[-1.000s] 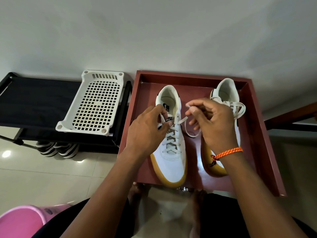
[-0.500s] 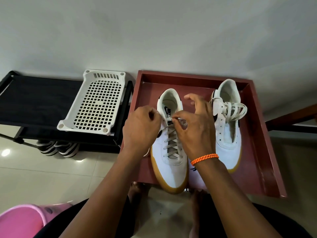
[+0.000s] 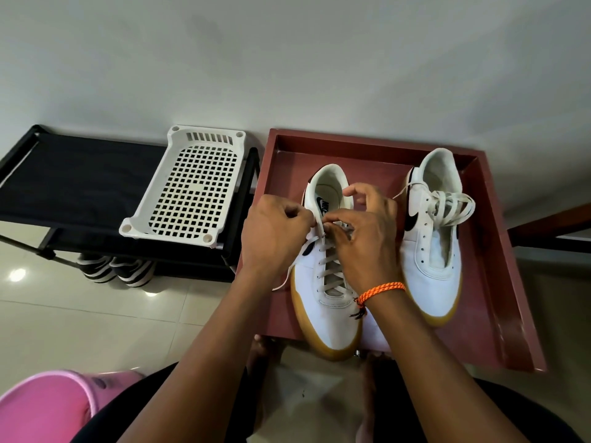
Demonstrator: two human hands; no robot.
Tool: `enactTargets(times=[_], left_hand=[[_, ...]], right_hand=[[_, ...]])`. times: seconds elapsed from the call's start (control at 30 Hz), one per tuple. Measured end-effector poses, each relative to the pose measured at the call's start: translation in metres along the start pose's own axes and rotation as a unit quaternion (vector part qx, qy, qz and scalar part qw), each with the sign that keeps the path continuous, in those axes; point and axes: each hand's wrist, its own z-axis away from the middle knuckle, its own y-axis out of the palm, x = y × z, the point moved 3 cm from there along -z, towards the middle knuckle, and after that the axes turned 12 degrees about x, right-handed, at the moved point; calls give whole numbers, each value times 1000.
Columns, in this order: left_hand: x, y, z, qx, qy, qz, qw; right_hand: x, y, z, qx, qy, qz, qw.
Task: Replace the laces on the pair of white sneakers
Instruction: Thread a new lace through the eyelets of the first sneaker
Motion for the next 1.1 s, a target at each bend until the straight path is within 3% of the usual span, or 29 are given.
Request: enactTargets(times=[0.33, 0.67, 0.73, 0.8, 0.9, 1.1], left_hand=[[4, -4, -1, 13, -43, -41, 998], [7, 0, -3, 30, -4, -76, 997], [11, 1, -6, 46, -17, -44, 998], [13, 0, -7, 70, -34, 85, 993], [6, -9, -7, 106, -12, 301, 948], [-7, -18, -2, 142, 23, 591, 794]], right_hand=[[8, -5, 6, 25, 27, 137, 990], [5, -1, 5, 29, 39, 106, 993], [4, -2, 5, 36, 45, 108, 992], [2, -4, 4, 40, 47, 102, 993], [0, -4, 4, 46, 41, 89, 994], [-6, -2, 1, 42, 32, 59, 997]])
